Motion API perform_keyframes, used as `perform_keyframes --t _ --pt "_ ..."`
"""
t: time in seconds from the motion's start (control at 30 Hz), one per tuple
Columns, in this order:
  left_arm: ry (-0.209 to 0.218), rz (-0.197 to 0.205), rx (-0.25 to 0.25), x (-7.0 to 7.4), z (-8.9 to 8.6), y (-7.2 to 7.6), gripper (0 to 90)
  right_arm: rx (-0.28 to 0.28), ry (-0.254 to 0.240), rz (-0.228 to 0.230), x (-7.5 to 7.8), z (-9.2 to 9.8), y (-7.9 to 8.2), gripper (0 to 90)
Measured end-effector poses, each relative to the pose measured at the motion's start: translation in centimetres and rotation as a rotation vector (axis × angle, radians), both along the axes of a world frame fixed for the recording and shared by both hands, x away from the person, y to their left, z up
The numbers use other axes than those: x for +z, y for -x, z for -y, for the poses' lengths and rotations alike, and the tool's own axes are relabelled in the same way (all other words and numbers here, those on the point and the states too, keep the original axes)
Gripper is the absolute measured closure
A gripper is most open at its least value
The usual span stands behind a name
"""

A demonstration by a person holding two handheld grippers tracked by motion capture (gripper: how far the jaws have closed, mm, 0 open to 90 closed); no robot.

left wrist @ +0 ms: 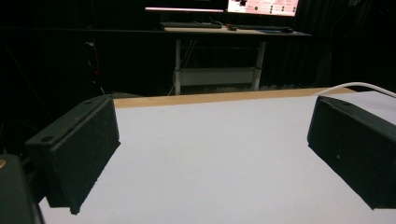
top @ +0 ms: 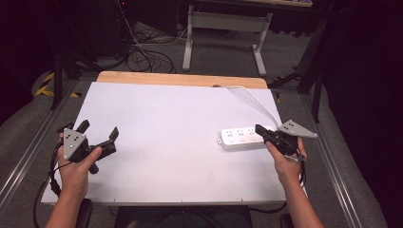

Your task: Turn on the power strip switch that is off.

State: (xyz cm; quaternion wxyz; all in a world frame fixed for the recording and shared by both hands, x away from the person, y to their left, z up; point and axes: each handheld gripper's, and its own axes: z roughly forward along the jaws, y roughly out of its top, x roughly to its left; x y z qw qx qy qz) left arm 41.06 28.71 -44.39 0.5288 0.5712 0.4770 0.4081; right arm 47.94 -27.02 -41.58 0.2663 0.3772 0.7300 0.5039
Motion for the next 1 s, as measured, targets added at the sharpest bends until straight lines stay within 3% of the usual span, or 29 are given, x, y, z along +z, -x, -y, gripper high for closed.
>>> perform_keyframes --t 0.3,0.47,0.5,0.53,0.67,1.0 --pt "-0.004 -0.001 0.001 0.0 -0.1 0.1 2.8 0.005 0.056 -0.064 -0.5 -1.2 -0.8 90.0" --pt "-0.007 -0.002 0.000 0.0 -0.1 0.1 3.2 -0.006 0.121 -0.147 -1.4 -1.6 -1.7 90.0" --pt "-0.007 -0.002 0.000 0.0 -0.1 0.1 3.3 -0.006 0.121 -0.147 -1.4 -1.6 -1.7 90.0" --pt "-0.008 -0.002 -0.001 0.0 0.0 0.1 3.4 -0.002 0.145 -0.186 -1.8 -1.8 -2.0 90.0" --pt "-0.008 0.001 -0.002 -0.1 0.0 0.1 3.3 -0.001 0.191 -0.234 -2.7 -2.2 -2.7 90.0" --pt "-0.009 0.000 -0.004 -0.1 0.0 0.1 3.5 0.011 0.243 -0.261 -3.7 -3.0 -3.6 90.0"
